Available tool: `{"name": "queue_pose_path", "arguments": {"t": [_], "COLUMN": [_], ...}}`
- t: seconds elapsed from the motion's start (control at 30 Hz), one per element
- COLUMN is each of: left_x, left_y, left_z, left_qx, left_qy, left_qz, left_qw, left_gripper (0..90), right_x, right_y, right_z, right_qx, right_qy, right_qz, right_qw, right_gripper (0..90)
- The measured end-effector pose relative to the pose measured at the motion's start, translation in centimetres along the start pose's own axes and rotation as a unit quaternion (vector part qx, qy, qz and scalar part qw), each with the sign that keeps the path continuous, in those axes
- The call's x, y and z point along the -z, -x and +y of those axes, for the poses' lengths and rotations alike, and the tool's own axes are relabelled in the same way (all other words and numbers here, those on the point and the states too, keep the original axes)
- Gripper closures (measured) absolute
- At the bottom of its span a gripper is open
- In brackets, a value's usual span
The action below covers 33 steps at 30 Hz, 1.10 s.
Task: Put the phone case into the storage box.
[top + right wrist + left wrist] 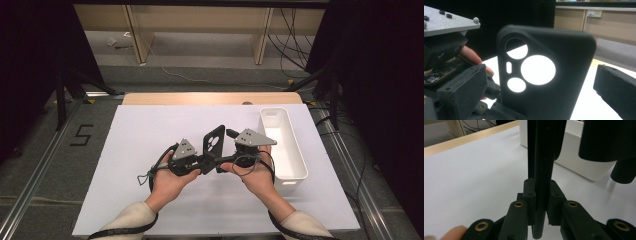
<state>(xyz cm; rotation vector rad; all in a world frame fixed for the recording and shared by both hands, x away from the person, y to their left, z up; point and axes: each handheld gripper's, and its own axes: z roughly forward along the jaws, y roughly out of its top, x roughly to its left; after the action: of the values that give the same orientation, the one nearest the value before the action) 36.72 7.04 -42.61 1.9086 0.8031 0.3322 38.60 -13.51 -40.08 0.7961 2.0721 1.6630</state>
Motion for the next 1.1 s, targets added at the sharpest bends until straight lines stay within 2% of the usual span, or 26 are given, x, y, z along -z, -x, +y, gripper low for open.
{"name": "queue_pose_path", "arguments": {"t": [0.5,0.7,0.87,1.1], "left_x": [-0.37,-0.45,-0.45,-0.45], "left_y": [0.52,0.54,0.53,0.46], "left_z": [-0.13,-0.20,-0.21,-0.20], "left_qx": [-0.006,-0.009,-0.011,-0.014], "left_qy": [-0.005,-0.008,-0.008,-0.007], "left_qz": [-0.006,-0.007,-0.007,-0.009], "left_qw": [1.0000,0.9999,0.9999,0.9998], "left_gripper": [79.8,79.8,79.8,79.7], "right_x": [-0.16,-0.19,-0.18,-0.13], "right_y": [-0.01,-0.07,-0.19,-0.22], "right_z": [0.06,0.10,0.09,0.10], "right_qx": [-0.011,-0.015,-0.013,-0.017], "right_qy": [0.019,0.027,0.034,0.035], "right_qz": [-0.018,-0.021,-0.027,-0.029], "right_qw": [0.9996,0.9993,0.9990,0.9988], "right_gripper": [0.8,4.8,12.1,13.4]}}
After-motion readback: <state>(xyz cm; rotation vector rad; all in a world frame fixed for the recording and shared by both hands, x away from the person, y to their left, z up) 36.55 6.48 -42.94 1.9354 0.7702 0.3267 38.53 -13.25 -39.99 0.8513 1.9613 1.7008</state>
